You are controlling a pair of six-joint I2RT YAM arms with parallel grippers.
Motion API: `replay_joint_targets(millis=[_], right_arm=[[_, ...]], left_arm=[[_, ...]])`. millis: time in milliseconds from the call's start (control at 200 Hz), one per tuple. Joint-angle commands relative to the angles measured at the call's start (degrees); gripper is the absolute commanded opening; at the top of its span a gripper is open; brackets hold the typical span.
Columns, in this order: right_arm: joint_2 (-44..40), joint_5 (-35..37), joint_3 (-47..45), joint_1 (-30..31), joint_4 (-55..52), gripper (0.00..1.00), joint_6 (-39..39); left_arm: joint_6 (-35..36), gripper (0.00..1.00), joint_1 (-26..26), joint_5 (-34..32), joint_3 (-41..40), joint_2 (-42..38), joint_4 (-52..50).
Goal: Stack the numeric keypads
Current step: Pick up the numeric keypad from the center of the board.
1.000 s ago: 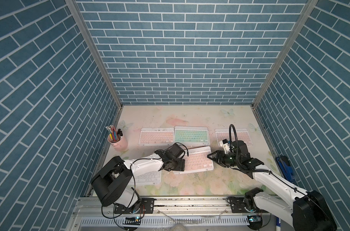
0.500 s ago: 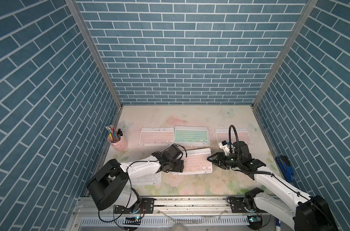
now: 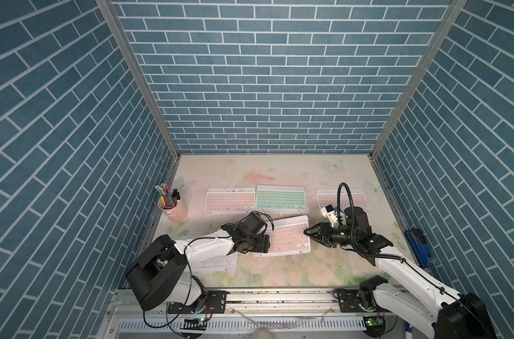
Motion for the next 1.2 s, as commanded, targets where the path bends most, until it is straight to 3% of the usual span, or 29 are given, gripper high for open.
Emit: replay_joint_targets(millis=[0,195,405,705,915,1091,1196], right_arm=[[0.9,-11.3,1.8,3.5,-0.9,0.54,-0.1],[1.2,-11.7,2.9,5.6,4.7,0.54,3.5],[1.3,-10.6,4.7,7.2,2.9,0.54,2.7],[1.3,-2.5,7.2,7.1,-8.3,0.3,-3.4],[1.8,-0.2,7.0,7.0,-11.6,0.23,-5.6],[3.8,1.4,7.0,6.9,-14.2,0.0,-8.4],[5.1,2.5,8.0,6.8,-16.7,0.0,-10.9]], left_arm=[[0.7,0.77,-2.4,15.0,-1.3,1.4,11.6],[0.8,0.77,-2.4,16.9,-1.5,0.7,13.3],[1.4,0.77,-2.4,17.2,-1.4,-0.7,13.2],[0.4,0.78,-2.4,11.5,-2.1,-3.8,10.3],[-0.6,0.78,-2.1,8.2,-2.2,-7.2,8.6],[-1.1,0.78,-1.3,6.2,-0.6,-9.8,5.2],[-0.4,0.78,0.4,5.7,1.4,-11.0,1.3]])
